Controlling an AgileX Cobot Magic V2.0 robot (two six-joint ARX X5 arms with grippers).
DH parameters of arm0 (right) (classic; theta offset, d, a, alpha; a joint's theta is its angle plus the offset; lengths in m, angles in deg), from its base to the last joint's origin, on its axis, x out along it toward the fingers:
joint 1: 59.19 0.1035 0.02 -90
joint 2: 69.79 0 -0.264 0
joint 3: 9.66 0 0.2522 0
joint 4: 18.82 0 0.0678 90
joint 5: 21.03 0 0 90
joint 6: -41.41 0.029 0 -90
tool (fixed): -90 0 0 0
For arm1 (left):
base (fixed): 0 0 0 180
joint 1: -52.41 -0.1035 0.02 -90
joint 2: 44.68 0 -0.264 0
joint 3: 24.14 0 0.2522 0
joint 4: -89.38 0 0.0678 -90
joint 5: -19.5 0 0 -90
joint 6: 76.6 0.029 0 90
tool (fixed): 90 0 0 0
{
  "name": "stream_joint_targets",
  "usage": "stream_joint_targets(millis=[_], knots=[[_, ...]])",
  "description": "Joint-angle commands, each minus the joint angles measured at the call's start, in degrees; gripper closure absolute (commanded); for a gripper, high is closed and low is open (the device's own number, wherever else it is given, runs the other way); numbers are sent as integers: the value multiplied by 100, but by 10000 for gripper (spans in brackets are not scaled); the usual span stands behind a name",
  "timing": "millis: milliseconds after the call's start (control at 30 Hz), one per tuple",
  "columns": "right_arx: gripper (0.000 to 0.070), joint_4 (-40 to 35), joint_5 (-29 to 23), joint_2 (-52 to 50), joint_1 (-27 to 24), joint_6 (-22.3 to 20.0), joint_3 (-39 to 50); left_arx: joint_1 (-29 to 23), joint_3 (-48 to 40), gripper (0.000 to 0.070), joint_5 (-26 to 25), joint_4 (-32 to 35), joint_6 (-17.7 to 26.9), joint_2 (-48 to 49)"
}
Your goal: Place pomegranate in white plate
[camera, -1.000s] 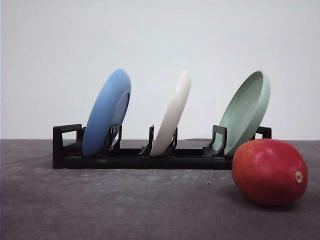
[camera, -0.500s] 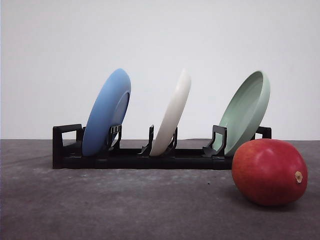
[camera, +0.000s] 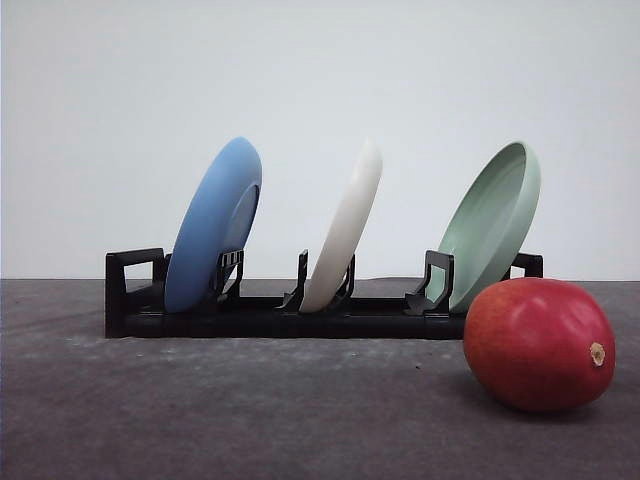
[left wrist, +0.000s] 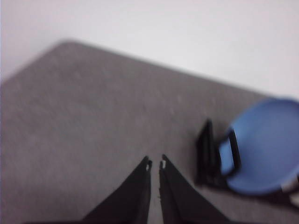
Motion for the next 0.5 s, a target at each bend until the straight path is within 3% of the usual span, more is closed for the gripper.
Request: stream_joint_targets(millis=[0, 200, 467], knots=[[691, -2, 166, 195, -2, -256, -117, -2, 166, 688, -214, -135, 213, -216], [691, 20, 482, 953, 35, -872, -141, 27, 315, 688, -909, -304, 444, -890], [690, -53, 458, 1558, 706, -1327, -141, 800, 315, 687, -937, 186, 816, -1562]])
